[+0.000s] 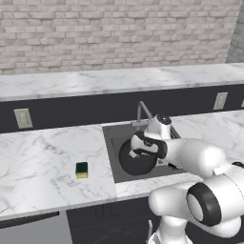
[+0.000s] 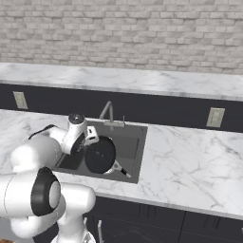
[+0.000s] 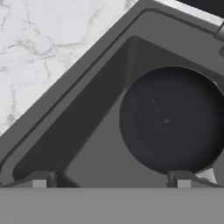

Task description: Pick the pan and sponge and place them into the sink. Then turn on the water.

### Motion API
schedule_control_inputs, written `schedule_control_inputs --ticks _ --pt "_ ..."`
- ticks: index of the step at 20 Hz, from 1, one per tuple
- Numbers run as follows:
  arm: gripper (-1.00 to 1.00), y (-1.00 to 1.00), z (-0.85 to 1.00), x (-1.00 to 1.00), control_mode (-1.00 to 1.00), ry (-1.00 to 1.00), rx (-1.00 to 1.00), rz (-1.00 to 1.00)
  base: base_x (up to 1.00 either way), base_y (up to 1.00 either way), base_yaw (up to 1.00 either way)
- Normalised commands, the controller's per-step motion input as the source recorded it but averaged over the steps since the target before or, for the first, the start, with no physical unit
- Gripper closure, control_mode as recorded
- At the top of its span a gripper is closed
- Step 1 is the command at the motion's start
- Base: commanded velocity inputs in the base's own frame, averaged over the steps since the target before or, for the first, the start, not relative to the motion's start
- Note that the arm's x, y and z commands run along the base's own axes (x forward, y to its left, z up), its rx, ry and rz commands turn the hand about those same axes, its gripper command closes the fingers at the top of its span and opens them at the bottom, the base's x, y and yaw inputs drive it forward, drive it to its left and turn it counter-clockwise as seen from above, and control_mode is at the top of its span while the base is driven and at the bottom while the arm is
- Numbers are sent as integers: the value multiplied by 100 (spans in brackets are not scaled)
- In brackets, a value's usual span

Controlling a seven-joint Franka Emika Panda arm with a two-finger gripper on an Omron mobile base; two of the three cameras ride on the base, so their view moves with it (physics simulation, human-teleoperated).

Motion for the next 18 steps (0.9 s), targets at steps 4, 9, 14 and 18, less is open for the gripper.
schedule_control_inputs --ticks 4,9,14,18 --pt "-100 38 32 -25 -100 0 5 -21 0 0 0" --pt "-100 40 35 -37 -100 0 11 -18 0 0 0" --pt "-100 34 41 -57 -100 0 18 -13 0 0 0" --pt "-100 37 35 -57 -100 0 18 -10 0 0 0"
